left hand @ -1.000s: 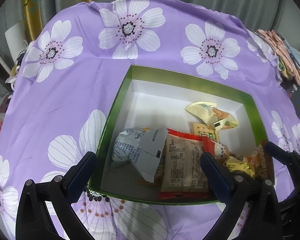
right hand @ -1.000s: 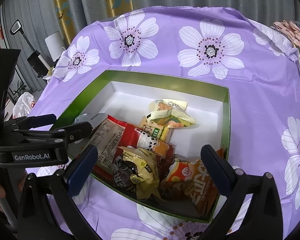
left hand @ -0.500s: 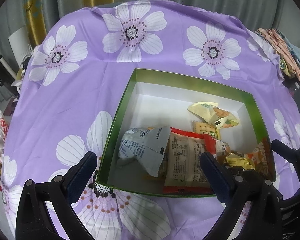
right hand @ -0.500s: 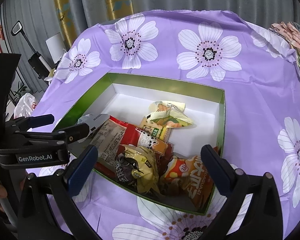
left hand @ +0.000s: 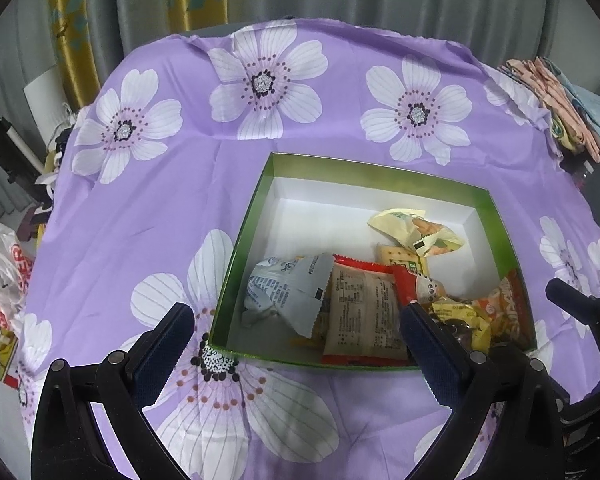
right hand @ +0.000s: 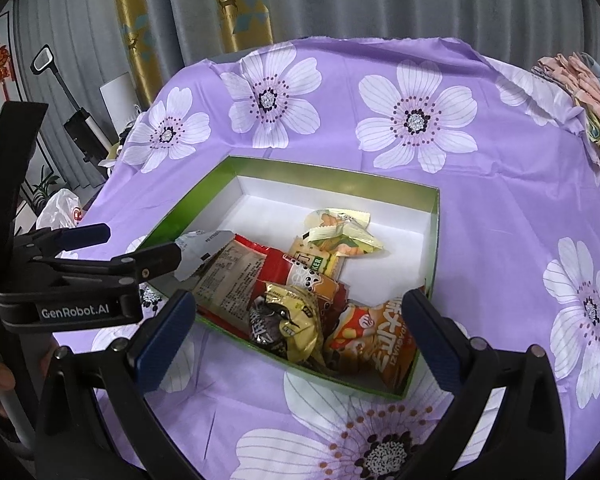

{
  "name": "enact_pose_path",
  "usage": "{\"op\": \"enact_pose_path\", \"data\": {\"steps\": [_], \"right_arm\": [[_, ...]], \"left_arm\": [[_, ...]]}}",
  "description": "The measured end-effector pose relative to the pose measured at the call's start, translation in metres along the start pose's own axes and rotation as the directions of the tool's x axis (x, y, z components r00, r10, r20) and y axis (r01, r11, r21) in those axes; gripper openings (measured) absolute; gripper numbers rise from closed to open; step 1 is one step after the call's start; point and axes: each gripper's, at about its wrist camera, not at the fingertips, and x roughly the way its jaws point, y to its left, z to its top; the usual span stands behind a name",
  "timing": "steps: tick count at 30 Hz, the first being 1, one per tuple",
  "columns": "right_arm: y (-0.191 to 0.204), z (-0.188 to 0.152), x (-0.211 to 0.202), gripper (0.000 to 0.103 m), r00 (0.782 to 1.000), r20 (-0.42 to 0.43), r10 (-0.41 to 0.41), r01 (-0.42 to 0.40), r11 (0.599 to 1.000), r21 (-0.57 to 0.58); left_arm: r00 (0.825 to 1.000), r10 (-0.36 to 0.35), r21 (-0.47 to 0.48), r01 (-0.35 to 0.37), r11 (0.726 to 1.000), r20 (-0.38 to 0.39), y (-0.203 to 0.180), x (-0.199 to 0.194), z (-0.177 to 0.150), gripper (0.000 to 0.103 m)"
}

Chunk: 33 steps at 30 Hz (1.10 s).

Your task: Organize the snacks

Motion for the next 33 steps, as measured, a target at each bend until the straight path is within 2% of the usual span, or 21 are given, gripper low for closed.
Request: {"op": "enact_pose_path", "data": {"steps": [33], "right_arm": [[0.010, -0.006, -0.047, 0.103, 0.999, 0.053, -0.001, 0.002, 1.000, -0.024]], "left_arm": [[0.999, 0.014, 0.030, -0.016, 0.999, 0.053, -0.010, -0.048, -0.014, 0.102]]}}
